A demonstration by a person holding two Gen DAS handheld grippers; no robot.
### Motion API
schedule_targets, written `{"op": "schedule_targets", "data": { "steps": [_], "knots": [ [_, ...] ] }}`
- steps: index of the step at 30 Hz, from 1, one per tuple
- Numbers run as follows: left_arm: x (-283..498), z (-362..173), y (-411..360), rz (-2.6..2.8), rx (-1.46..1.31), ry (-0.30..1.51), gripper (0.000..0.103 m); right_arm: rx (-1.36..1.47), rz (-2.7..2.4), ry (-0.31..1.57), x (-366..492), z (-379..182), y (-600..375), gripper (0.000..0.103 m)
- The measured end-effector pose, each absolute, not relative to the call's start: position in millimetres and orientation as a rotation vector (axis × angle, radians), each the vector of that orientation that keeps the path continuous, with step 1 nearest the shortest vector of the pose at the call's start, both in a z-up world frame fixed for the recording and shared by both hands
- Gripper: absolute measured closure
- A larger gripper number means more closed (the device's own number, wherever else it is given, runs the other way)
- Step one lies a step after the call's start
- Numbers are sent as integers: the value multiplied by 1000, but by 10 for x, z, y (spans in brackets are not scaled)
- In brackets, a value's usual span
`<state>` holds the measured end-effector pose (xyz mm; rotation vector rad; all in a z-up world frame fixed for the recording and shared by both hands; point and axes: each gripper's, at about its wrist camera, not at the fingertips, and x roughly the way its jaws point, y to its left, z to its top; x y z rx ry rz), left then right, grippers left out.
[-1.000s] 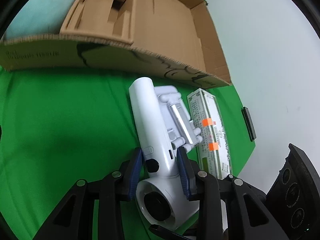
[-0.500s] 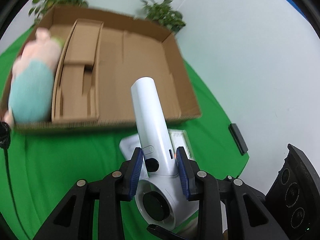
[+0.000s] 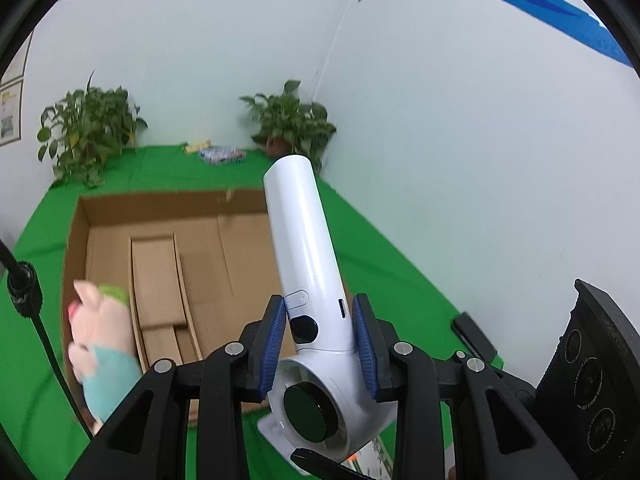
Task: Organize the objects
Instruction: 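Lift the hair dryer with the left gripper toward the large box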
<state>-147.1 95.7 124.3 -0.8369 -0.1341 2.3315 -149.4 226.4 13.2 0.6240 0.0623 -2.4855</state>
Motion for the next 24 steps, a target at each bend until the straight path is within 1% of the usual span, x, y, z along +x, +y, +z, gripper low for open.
{"op": "schedule_targets", "data": {
  "steps": [5, 11, 16, 24],
  "knots": [
    [-1696, 1687, 956, 2349, -773, -130, 72, 551, -2503, 80, -1692, 430, 2235, 38],
    [-1978, 1853, 990, 2347, -773, -136, 72, 566, -2508, 92, -1838, 517, 2234, 38],
    [-2184, 1726, 1005, 2338, -809, -156, 72, 606, -2502, 99, -1949, 482, 2192, 38],
    [-2592, 1028, 1044, 2324, -921, -156, 72, 704, -2464, 63, -2189, 187, 2144, 38]
  ]
}}
